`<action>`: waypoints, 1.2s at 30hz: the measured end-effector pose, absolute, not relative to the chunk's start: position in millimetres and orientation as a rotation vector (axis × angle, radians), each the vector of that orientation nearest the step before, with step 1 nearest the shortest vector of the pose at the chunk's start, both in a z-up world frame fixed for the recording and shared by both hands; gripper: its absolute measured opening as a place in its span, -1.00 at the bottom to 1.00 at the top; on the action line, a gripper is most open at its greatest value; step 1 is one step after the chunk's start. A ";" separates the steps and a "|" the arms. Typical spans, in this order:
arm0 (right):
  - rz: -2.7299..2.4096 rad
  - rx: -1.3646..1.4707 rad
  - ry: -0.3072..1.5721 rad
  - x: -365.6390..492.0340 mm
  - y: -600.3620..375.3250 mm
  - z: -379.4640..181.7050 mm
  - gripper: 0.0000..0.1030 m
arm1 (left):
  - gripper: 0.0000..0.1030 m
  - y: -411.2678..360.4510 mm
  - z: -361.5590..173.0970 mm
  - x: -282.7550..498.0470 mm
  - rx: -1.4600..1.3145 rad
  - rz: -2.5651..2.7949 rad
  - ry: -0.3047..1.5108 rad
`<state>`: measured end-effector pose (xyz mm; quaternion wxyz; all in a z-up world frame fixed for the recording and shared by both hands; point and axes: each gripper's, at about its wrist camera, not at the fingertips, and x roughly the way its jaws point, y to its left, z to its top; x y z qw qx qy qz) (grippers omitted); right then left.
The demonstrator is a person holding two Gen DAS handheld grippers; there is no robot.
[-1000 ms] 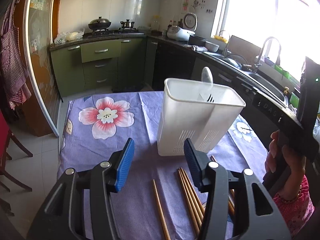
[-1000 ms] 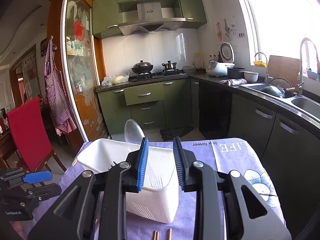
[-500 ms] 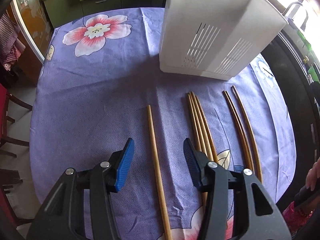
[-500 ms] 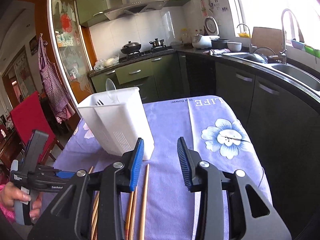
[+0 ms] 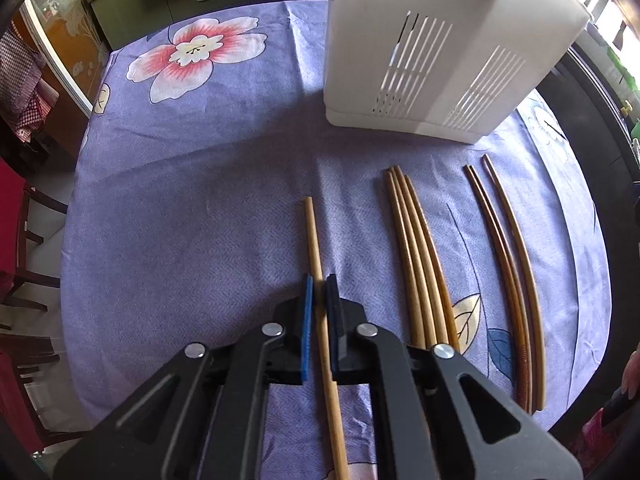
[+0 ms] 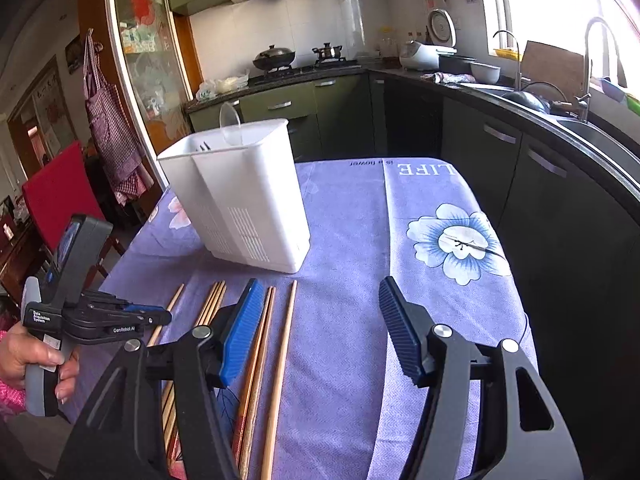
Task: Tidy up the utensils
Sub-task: 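Close the left gripper on one wooden chopstick while the right grasps another chopstick, then lift both chopsticks upright into the white holder and open both grippers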
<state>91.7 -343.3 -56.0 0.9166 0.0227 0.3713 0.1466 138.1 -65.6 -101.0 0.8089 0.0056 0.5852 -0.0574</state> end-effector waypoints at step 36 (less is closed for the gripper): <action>0.338 -0.044 0.997 144.8 -289.3 -80.1 -0.87 | -0.89 -53.5 -27.6 112.2 0.018 -0.226 1.068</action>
